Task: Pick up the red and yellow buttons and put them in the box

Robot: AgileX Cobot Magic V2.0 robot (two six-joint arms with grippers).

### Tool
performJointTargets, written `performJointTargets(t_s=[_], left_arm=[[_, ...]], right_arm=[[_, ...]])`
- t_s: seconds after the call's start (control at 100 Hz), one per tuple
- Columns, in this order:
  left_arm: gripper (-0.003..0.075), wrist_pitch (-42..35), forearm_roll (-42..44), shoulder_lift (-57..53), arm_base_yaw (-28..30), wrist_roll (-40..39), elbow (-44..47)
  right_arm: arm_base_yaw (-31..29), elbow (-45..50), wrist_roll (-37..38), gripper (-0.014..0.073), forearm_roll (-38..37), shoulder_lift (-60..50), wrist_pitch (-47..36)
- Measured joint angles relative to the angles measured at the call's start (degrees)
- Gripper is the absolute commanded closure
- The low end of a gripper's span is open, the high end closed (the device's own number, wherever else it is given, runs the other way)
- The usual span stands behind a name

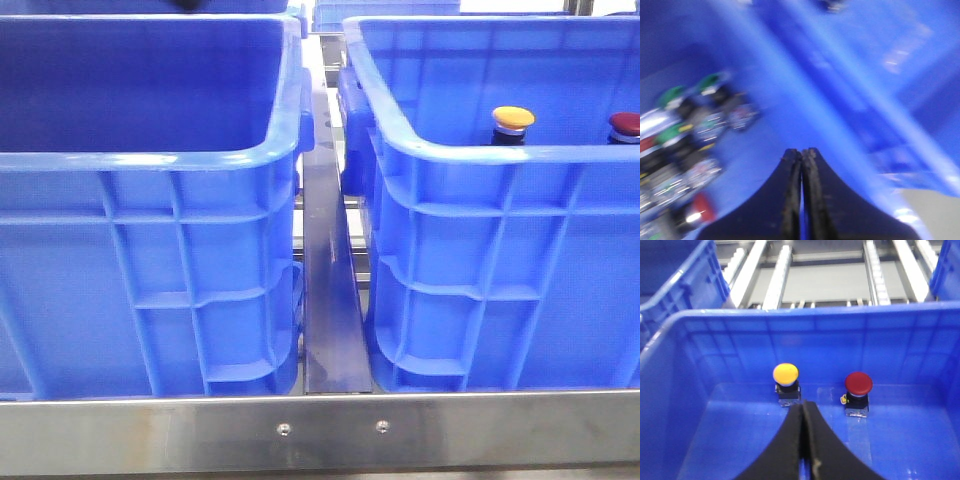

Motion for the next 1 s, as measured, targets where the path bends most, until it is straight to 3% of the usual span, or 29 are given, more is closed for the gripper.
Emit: performJointTargets(t_s=[0.49, 1.0], left_arm=[[0.0741, -9.34, 0.57, -18.23, 17.26, 0.0, 16.31], [0.0741, -19.58, 0.66, -45.2, 24.37, 0.0, 35.46]], right_arm=[[0.0, 1.89, -0.17, 0.0662, -0.22, -10.73, 3.75], [0.0, 5.5, -1.2, 0.0662, -0.22, -25.04, 4.8]])
